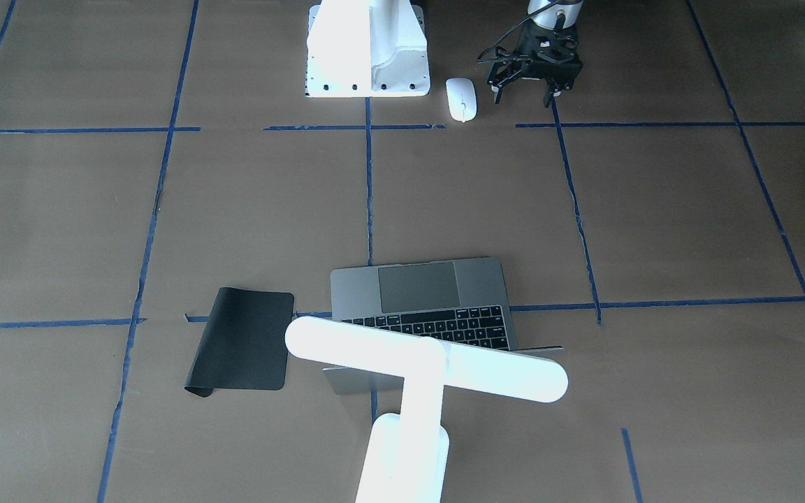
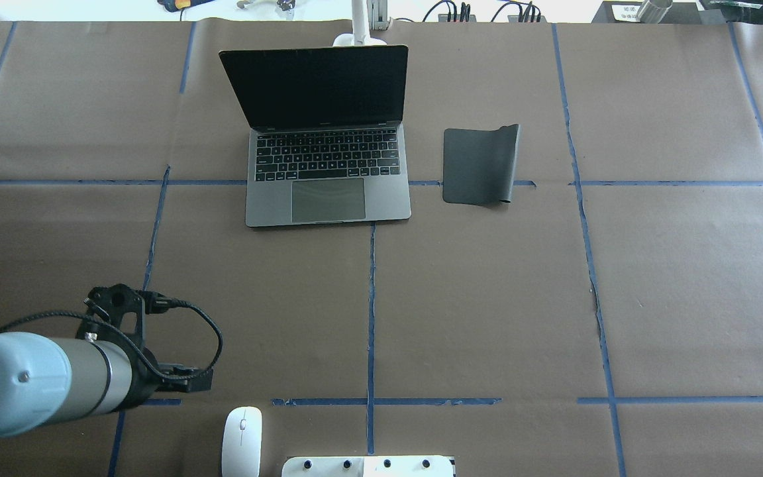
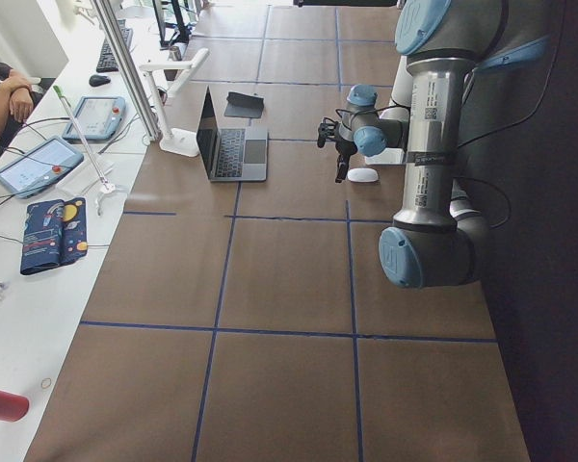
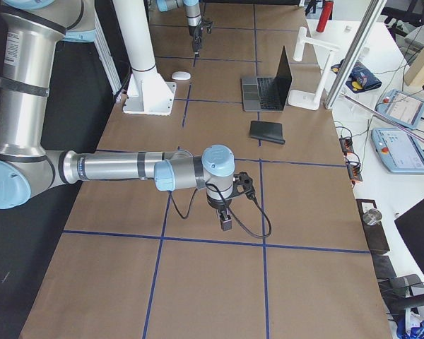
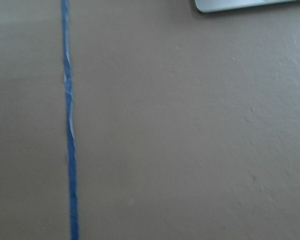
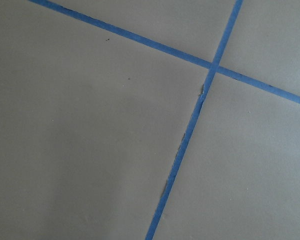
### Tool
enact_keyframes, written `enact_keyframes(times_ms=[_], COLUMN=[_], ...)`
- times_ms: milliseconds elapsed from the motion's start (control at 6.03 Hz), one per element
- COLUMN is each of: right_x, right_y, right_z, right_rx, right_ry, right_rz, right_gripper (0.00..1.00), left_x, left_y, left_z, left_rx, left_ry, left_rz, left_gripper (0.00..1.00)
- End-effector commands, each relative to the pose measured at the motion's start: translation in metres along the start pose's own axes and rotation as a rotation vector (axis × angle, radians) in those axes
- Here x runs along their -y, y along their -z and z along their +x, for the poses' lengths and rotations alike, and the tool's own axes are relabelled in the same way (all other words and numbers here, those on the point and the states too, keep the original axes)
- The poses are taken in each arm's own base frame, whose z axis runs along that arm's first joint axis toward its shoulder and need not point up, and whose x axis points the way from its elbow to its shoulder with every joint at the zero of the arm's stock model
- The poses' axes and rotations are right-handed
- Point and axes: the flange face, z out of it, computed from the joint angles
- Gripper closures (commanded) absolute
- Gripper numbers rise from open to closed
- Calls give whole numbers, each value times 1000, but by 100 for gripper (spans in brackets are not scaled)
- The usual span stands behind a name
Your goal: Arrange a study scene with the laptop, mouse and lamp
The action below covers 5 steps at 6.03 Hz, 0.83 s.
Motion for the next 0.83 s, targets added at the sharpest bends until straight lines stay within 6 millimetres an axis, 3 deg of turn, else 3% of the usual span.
enact_keyframes(times_ms=[0,166,332,664], right_x=[-12,-12,-13,-13], right_y=[-1,0,0,0], right_z=[6,7,7,7], right_rx=[4,2,4,4], right_ry=[-16,-19,-19,-20], right_rz=[-4,-3,-3,-3], right_gripper=[0,0,0,0], left_x=[-34,-32,-31,-38], left_y=[-24,-48,-59,-75], left_z=[44,69,77,75], left_rx=[-21,-13,-2,27], left_ry=[2,25,26,20], left_rz=[-24,-25,-28,-40], left_gripper=[0,0,0,0])
